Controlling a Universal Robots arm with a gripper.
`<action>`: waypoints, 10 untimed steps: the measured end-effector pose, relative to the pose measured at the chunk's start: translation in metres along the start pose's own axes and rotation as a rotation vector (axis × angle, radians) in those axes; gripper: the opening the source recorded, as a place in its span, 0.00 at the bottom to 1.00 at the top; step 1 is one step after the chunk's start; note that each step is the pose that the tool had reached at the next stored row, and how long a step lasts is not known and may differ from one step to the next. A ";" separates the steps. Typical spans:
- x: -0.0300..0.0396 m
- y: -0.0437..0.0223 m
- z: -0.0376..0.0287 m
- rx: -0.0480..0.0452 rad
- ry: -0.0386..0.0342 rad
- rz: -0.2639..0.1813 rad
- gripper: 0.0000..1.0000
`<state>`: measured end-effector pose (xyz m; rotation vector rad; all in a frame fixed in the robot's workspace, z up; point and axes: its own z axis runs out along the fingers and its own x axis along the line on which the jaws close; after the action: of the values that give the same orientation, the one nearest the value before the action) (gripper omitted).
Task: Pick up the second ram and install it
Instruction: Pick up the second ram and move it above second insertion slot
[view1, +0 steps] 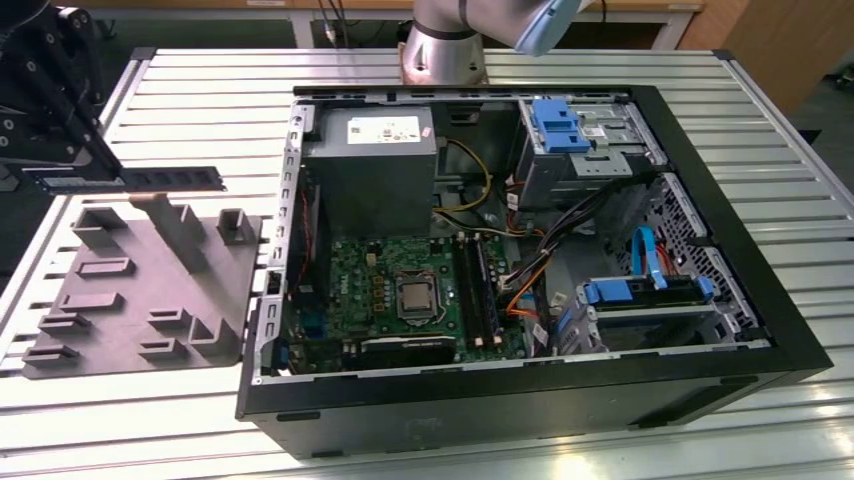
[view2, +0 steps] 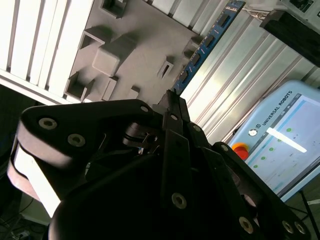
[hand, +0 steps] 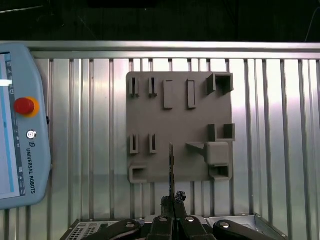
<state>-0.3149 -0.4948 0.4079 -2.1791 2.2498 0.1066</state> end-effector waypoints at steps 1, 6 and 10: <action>-0.0001 -0.0005 0.0000 0.0000 0.0000 0.000 0.12; -0.0005 -0.0026 -0.0001 0.0000 0.0000 0.000 0.12; -0.0007 -0.0042 -0.0001 0.0001 -0.0001 0.001 0.12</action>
<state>-0.3107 -0.4942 0.4079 -2.1783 2.2505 0.1066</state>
